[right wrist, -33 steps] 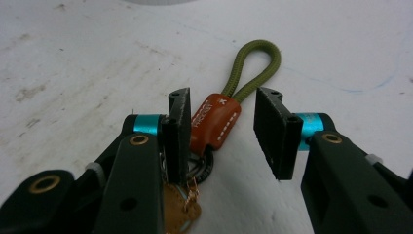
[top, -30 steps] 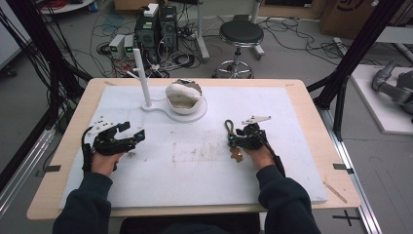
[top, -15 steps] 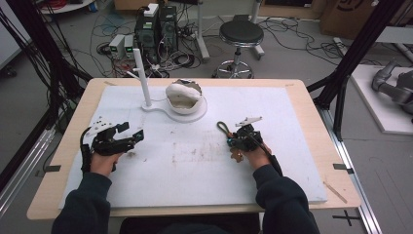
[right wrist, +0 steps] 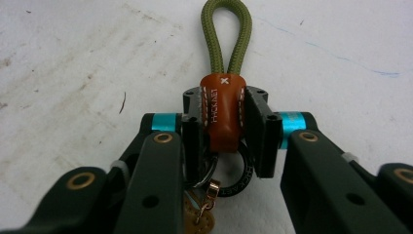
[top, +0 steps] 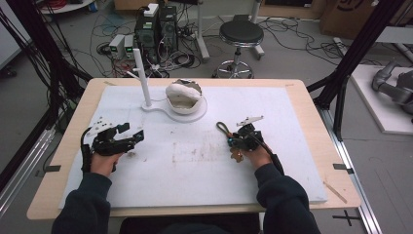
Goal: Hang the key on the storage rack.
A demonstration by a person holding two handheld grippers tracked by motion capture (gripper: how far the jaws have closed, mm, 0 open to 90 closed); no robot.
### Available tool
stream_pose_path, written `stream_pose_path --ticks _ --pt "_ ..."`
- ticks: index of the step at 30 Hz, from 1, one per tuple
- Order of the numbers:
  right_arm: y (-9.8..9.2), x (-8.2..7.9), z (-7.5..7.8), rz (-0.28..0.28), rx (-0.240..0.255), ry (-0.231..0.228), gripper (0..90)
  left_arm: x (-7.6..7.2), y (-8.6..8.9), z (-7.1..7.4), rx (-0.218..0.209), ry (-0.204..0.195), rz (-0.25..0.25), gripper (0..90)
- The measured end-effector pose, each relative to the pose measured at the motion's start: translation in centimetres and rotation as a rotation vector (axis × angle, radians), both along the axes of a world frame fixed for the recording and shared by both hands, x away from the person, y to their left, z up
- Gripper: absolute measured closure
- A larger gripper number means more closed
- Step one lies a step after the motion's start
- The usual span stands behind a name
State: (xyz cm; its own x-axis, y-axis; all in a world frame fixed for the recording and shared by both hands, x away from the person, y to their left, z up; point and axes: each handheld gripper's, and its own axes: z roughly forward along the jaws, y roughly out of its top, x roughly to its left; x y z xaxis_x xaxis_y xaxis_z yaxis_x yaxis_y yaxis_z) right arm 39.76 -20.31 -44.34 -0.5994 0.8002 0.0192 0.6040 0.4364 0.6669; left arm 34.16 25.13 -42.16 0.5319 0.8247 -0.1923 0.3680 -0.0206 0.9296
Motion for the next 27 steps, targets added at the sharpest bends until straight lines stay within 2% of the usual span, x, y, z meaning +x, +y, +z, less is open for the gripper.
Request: stream_pose_path --ticks 3,4,5,9,10,11,15,18,20,21,22,24,27 --pt "-0.1 0.0 0.1 -0.003 0.006 0.006 74.2 0.0 0.2 0.0 -0.004 0.001 0.007 25.7" --pt "-0.1 -0.1 0.3 0.002 0.027 -0.004 74.4 0.0 0.2 0.0 -0.005 0.001 0.009 25.9" --pt "-0.1 -0.1 0.3 0.002 0.027 -0.004 74.4 0.0 0.3 0.0 -0.007 0.001 0.011 25.9" --pt "-0.1 -0.5 1.4 0.022 0.084 -0.060 74.4 0.1 0.4 -0.1 -0.009 0.001 0.018 26.2" --pt "0.0 -0.7 1.9 0.037 0.105 -0.090 74.4 0.1 0.5 0.0 -0.012 0.003 0.021 26.3" --pt "0.0 -0.7 1.9 0.037 0.105 -0.090 74.4 0.1 0.5 0.0 -0.012 0.003 0.021 26.5" --pt "0.5 -1.2 3.6 0.092 0.166 -0.165 74.4 0.0 0.7 0.0 -0.012 0.001 0.032 26.9" --pt "1.6 -1.1 5.1 0.120 0.203 -0.214 74.3 0.1 0.8 -0.1 -0.016 0.003 0.037 27.1" --pt "3.0 -0.9 6.5 0.164 0.247 -0.261 74.3 0.1 0.8 -0.1 -0.018 0.003 0.038 27.2" --pt "3.0 -0.9 6.5 0.164 0.247 -0.261 74.3 0.1 0.8 -0.1 -0.017 0.002 0.038 27.2" --pt "4.2 -0.6 7.6 0.198 0.273 -0.287 74.3 0.1 0.9 -0.1 -0.016 0.002 0.040 27.4" --pt "4.5 -0.5 7.9 0.206 0.274 -0.296 74.3 0.0 1.1 -0.1 -0.016 0.003 0.045 27.4" --pt "6.5 0.2 9.3 0.245 0.286 -0.333 74.2 0.1 1.3 -0.1 -0.019 0.002 0.054 27.4"
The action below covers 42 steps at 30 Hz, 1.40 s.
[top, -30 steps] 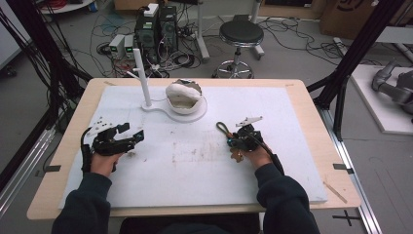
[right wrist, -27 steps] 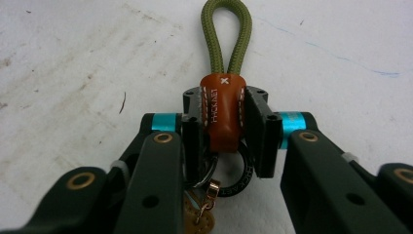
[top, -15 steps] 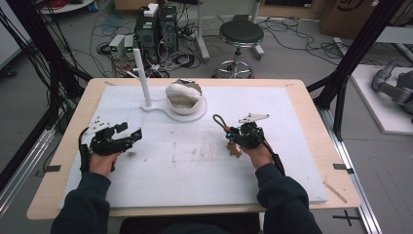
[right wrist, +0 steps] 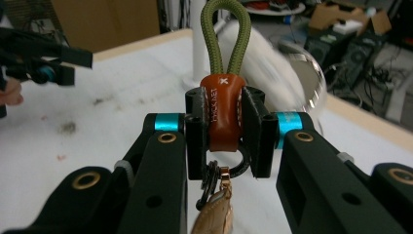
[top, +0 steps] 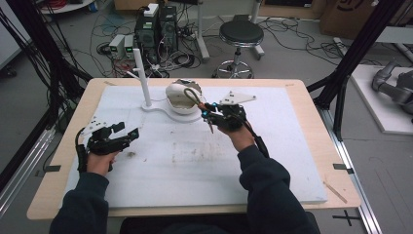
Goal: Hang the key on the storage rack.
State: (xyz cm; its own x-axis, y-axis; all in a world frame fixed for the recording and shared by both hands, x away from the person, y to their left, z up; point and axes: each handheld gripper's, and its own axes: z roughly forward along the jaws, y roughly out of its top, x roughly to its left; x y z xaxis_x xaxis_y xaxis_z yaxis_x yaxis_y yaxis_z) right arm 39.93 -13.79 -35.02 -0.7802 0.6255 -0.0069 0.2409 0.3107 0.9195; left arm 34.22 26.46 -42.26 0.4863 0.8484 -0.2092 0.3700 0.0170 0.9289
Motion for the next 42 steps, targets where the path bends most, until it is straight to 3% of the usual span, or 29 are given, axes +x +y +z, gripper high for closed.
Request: stream_pose_path --ticks 5,8,22,31,42 --pt "4.0 1.3 2.0 0.039 -0.002 -0.069 74.2 0.0 0.3 -0.1 -0.007 -0.002 0.011 27.5" --pt "5.4 1.7 2.5 0.046 -0.012 -0.091 74.2 0.0 0.5 0.0 -0.008 -0.005 0.016 27.5" --pt "12.9 4.9 4.2 0.075 -0.076 -0.135 74.2 0.0 0.7 0.0 -0.021 -0.011 0.022 27.9" --pt "15.6 6.5 4.4 0.071 -0.137 -0.125 74.1 -0.1 0.9 0.0 -0.024 -0.012 0.027 27.9" --pt "16.2 7.1 3.6 0.067 -0.172 -0.114 73.8 0.0 0.8 0.0 -0.021 -0.012 0.023 27.9"
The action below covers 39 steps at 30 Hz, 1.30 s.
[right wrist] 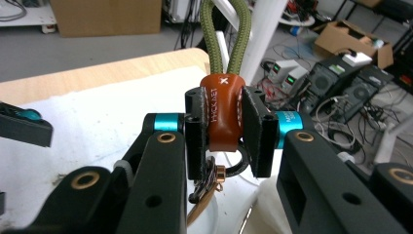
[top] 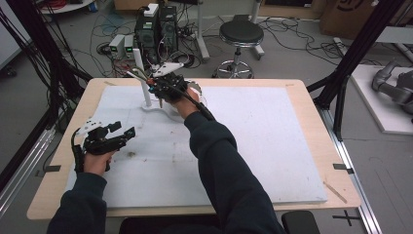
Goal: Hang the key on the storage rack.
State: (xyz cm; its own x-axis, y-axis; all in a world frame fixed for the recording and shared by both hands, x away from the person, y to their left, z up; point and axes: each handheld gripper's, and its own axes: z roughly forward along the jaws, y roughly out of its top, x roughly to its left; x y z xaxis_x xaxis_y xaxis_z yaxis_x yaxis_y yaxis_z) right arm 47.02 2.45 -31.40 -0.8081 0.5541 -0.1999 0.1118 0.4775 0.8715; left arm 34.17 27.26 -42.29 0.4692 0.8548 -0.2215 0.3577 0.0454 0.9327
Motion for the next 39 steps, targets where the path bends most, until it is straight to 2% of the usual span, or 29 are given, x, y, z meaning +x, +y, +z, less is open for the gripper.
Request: stream_pose_path --ticks 3,5,10,14,17,19,20,22,25,26,28,30,32,39 --pt "-0.1 0.2 -0.2 -0.019 0.000 0.020 68.8 0.0 0.0 0.0 0.002 -0.002 -0.001 28.0" --pt "-0.3 0.3 -0.2 -0.025 0.016 0.027 57.0 0.0 0.1 0.0 0.000 0.001 0.002 28.0" --pt "-1.7 0.3 0.4 -0.053 0.047 0.025 55.4 0.0 0.0 0.0 -0.002 0.000 0.001 28.0" --pt "-3.8 0.1 -0.1 -0.078 0.071 0.036 52.4 -0.1 0.0 0.1 0.000 -0.004 0.002 28.0" --pt "-6.0 -0.2 -0.9 -0.098 0.092 0.058 47.9 -0.1 0.0 0.0 0.001 -0.002 0.000 28.0" --pt "-7.3 0.1 -1.0 -0.099 0.065 0.116 40.5 0.0 -0.1 0.0 0.006 -0.003 -0.008 28.0" --pt "-8.4 0.1 -1.2 -0.086 0.067 0.131 41.2 0.0 -0.2 0.0 0.004 -0.003 -0.011 28.0" --pt "-10.3 -0.6 -1.8 -0.101 0.082 0.086 40.3 0.0 -0.3 0.0 0.009 -0.005 -0.020 28.0" --pt "-13.4 -1.2 -2.5 -0.129 0.103 0.088 35.6 0.0 -0.5 -0.1 0.017 -0.013 -0.035 27.9" --pt "-14.3 -1.2 -2.6 -0.140 0.093 0.110 31.9 0.0 -0.6 0.0 0.020 -0.014 -0.037 27.7" --pt "-16.3 -1.8 -3.0 -0.150 0.103 0.107 31.3 0.0 -0.8 0.0 0.023 -0.017 -0.041 27.2" --pt "-18.2 -2.4 -3.3 -0.171 0.083 0.128 28.8 0.0 -0.9 0.0 0.022 -0.020 -0.041 25.4" --pt "-20.1 -3.3 -3.8 -0.171 0.095 0.119 28.6 0.0 -1.0 0.0 0.017 -0.022 -0.042 23.9" --pt "-25.8 -6.5 -5.7 -0.233 0.110 0.149 26.0 0.2 -1.7 0.1 0.017 -0.030 -0.059 21.8"
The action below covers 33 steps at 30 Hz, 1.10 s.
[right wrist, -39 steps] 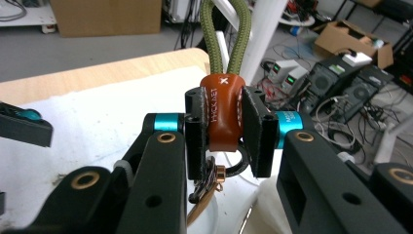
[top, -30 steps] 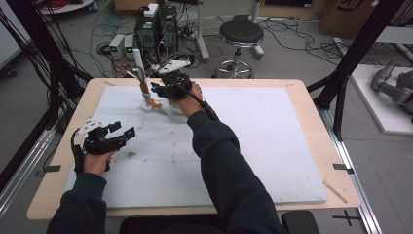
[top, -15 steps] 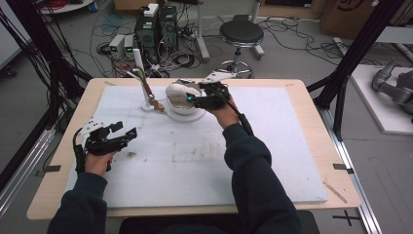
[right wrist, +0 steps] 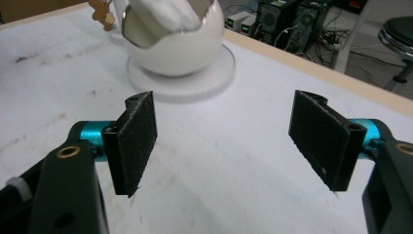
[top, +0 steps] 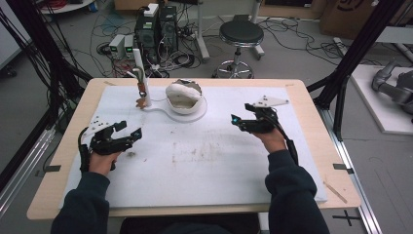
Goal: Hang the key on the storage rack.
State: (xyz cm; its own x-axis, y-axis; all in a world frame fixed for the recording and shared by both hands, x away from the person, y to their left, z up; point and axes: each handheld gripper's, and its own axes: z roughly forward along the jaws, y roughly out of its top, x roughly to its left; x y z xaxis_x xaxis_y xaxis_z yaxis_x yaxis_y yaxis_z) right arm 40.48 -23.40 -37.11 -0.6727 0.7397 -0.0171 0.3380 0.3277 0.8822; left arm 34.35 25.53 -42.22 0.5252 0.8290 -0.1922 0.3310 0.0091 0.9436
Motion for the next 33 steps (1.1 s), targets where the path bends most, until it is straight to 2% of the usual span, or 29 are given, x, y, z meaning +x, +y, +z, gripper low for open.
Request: stream_pose_path --ticks 3,6,11,14,23,33 --pt "-2.0 -1.5 -0.9 -0.022 0.012 0.008 23.4 0.1 -0.3 0.1 -0.010 -0.016 -0.008 21.8" --pt "-3.7 -2.8 -1.8 -0.050 -0.007 0.011 21.8 0.2 -0.7 0.1 -0.008 -0.030 -0.012 21.8" --pt "-5.8 -4.2 -2.8 -0.106 -0.020 0.018 21.6 0.4 -0.9 0.0 0.001 -0.032 -0.019 21.8" --pt "-6.7 -4.8 -3.3 -0.126 -0.010 0.021 21.6 0.3 -1.0 0.0 0.003 -0.034 -0.025 21.8" --pt "-7.9 -5.7 -3.1 -0.162 0.007 -0.004 21.7 0.1 -1.0 0.1 0.000 -0.034 -0.030 21.8" --pt "-8.3 -6.1 -3.1 -0.181 -0.005 -0.001 21.6 -0.1 -1.1 0.2 0.015 -0.034 -0.045 21.8"
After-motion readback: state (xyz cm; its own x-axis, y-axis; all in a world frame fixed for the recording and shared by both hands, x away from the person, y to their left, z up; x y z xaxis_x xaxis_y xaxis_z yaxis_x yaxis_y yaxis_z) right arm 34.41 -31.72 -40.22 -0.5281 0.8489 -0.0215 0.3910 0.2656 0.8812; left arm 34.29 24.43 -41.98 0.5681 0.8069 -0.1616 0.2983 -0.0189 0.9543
